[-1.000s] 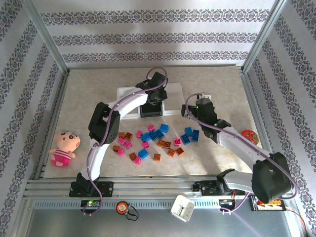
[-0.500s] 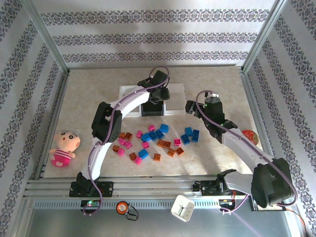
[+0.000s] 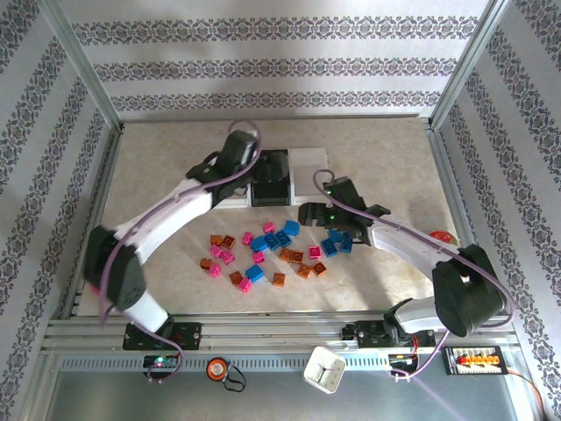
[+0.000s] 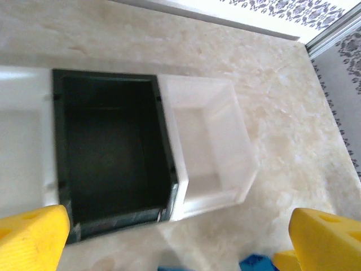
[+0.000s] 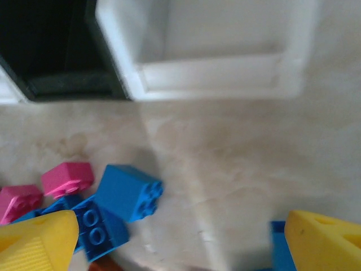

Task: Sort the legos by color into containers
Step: Move the container to the top-center of the table, then pick up the lego from the center of the table.

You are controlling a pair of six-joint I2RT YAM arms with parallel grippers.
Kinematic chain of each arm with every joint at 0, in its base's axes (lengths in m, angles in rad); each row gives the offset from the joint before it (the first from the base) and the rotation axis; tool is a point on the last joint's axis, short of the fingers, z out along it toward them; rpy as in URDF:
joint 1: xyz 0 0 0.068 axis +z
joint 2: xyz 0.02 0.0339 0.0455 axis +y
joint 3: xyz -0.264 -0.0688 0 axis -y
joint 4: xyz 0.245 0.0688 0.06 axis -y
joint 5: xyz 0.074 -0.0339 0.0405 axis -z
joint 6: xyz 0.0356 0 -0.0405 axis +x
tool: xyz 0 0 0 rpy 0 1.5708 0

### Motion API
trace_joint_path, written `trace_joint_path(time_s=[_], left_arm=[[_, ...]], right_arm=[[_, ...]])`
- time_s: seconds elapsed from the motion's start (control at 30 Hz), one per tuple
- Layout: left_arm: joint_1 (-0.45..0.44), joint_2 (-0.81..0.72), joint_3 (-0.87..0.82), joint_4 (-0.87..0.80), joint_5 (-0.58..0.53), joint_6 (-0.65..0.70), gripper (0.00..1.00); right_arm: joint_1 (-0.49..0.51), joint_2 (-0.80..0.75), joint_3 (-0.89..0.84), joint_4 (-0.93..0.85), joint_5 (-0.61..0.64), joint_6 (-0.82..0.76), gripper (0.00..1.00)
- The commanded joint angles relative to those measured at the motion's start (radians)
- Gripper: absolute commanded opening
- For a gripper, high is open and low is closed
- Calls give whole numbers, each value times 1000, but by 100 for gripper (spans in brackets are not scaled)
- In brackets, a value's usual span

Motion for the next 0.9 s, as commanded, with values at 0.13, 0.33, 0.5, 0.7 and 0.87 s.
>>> trace_joint_path(time_s=[0.13,0.33,0.5,0.7,0.87], left_arm=[[-12,-297,-468,215,-86,-31,100],[-12,-462,-605,175,-129,-37,100],[-12,-578,-678,161,-209,-34,100],[-12,-645,-714,157,-267,-17,100],[-12,-648,-714,135,-281,-14,100]], right_arm=[[116,165,84,142,70,264,87],[140,300,179,49,128,297,77],[168,348,229,-20,156,293,71],[184,401,259,-66,145,294,61],[187,427,261,-89,140,294,56]])
